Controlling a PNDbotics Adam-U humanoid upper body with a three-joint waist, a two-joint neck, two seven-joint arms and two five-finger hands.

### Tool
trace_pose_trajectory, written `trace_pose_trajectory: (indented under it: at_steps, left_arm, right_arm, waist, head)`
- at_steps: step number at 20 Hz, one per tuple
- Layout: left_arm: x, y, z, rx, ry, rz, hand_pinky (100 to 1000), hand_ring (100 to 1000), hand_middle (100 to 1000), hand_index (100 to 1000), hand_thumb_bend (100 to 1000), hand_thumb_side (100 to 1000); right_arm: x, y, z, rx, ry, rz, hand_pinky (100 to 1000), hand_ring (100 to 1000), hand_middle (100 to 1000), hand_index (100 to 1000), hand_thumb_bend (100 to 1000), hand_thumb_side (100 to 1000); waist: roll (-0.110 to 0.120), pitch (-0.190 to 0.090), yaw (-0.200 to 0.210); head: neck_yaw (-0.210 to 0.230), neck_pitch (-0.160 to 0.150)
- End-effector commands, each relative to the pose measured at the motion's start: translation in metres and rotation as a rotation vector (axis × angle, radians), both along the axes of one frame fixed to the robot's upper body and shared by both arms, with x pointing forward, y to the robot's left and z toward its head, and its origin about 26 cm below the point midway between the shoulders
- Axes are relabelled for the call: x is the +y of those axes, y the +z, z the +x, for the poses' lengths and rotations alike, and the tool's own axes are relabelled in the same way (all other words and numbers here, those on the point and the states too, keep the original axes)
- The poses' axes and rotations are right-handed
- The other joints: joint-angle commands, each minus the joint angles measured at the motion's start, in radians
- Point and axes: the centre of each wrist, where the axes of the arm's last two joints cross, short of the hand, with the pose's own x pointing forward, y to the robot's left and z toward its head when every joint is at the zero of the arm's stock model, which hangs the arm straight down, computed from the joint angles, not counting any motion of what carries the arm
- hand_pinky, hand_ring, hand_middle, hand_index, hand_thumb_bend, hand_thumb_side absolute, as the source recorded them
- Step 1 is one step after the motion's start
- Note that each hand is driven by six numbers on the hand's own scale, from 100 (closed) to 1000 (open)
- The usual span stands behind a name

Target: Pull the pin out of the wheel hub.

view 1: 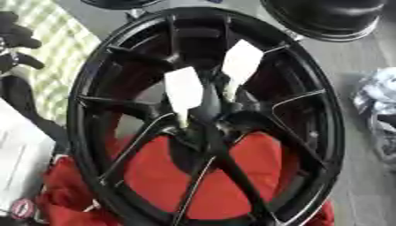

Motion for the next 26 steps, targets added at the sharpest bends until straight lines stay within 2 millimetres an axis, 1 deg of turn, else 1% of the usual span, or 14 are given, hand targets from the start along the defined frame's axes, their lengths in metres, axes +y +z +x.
trace_pose_trajectory:
  at_steps: [1, 5, 10, 14, 16, 22, 25, 26]
  left_arm:
    - [0.001, 0.009, -0.003, -0.031, 0.000, 0.010, 537, 664, 611, 770, 100, 724]
    - [0.001, 0.008, -0.003, -0.028, 0.000, 0.009, 535, 664, 611, 770, 100, 725]
    - [0.001, 0.008, -0.003, -0.025, 0.002, 0.010, 536, 664, 611, 770, 100, 727]
    - [0.003, 0.006, -0.003, -0.016, 0.008, 0.018, 536, 665, 611, 771, 100, 728]
    - [0.003, 0.006, -0.004, -0.014, 0.011, 0.022, 536, 665, 611, 770, 100, 727]
    - [0.004, 0.006, -0.004, -0.004, 0.013, 0.039, 536, 665, 612, 771, 100, 729]
    - [0.004, 0.006, -0.004, -0.002, -0.005, 0.046, 535, 666, 612, 771, 100, 738]
    - [0.004, 0.006, -0.004, 0.002, -0.013, 0.046, 532, 665, 611, 770, 100, 739]
  right_arm:
    - [-0.004, 0.008, -0.002, -0.022, 0.000, -0.028, 965, 749, 587, 731, 100, 541]
    - [-0.004, 0.008, -0.001, -0.026, -0.002, -0.030, 966, 749, 587, 731, 100, 538]
    - [-0.005, 0.008, -0.002, -0.026, 0.001, -0.041, 965, 751, 590, 733, 100, 532]
    - [-0.011, 0.014, -0.002, -0.057, 0.021, -0.118, 960, 761, 599, 739, 100, 528]
    - [-0.015, 0.018, -0.002, -0.076, 0.039, -0.188, 953, 768, 608, 744, 100, 470]
    - [-0.027, 0.034, -0.002, -0.119, 0.122, -0.459, 916, 774, 626, 747, 100, 422]
    - [-0.030, 0.045, 0.001, -0.149, 0.175, -0.597, 902, 786, 650, 755, 100, 327]
    - [-0.030, 0.049, 0.002, -0.159, 0.196, -0.645, 899, 796, 664, 759, 100, 280]
  waist:
    - [0.004, -0.025, -0.002]
    - [0.005, -0.023, -0.004]
    - [0.004, -0.023, -0.004]
    - [0.000, -0.029, -0.009]
    - [-0.004, -0.034, -0.012]
    - [-0.020, -0.042, -0.013]
    - [-0.026, -0.042, -0.010]
    - [-0.028, -0.041, -0.009]
  head:
    - [0.000, -0.009]
    - [0.003, -0.015]
    - [0.001, -0.012]
    - [-0.005, -0.004]
    - [-0.006, -0.001]
    - [-0.005, 0.008]
    - [-0.001, 0.007]
    - [0.000, 0.008]
